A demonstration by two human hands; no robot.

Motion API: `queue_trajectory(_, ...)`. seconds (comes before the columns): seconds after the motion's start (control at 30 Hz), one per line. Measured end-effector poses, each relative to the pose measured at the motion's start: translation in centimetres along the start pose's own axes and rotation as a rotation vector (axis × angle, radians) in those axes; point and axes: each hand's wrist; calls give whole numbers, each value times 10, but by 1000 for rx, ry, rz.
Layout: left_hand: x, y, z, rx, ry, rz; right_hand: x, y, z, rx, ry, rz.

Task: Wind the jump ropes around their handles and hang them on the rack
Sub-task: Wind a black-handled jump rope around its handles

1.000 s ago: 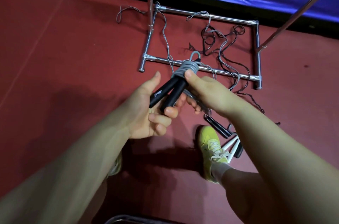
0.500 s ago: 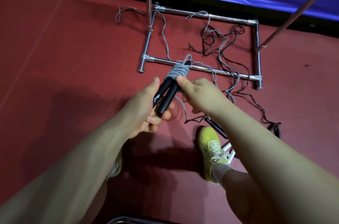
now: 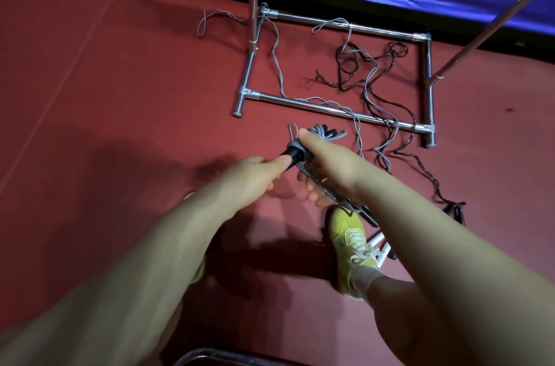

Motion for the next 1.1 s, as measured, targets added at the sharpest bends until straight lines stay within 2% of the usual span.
queue_trajectory(0.1, 3, -3, -4, -19, 58, 51, -1, -4, 1, 83, -2, -17)
queue_trajectory(0.2, 6, -4, -7, -76, 62, 78, 3, -10, 5, 56, 117, -92)
queue_trajectory(0.33, 2, 3, -8, -198, -12, 24, 7, -14, 9, -25, 259, -202)
queue_trajectory(0.47, -7, 11, -10, -359, -146, -92, 6, -14, 6, 82, 282, -243)
queue_trajectory(0.6, -12, 17, -13, -519, -369, -234, 3, -12, 1, 231, 236, -279)
queue_trajectory(0.8, -20, 17, -13, -839, -576, -253, 10, -12, 0, 494, 121, -384)
queue_trajectory(0.93, -21, 14, -8, -965, -655, -261, 9, -13, -1, 431, 107, -476)
queue_trajectory(1.1, -18, 15, -11, -934, -611, -318, 4, -9, -4, 281, 93, -478)
Point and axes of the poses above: each hand's wrist, its own x-axis towards the middle knuckle, its own z-axis out of the palm, y = z × x, and after that the axes turned 15 degrees about -x, right-handed
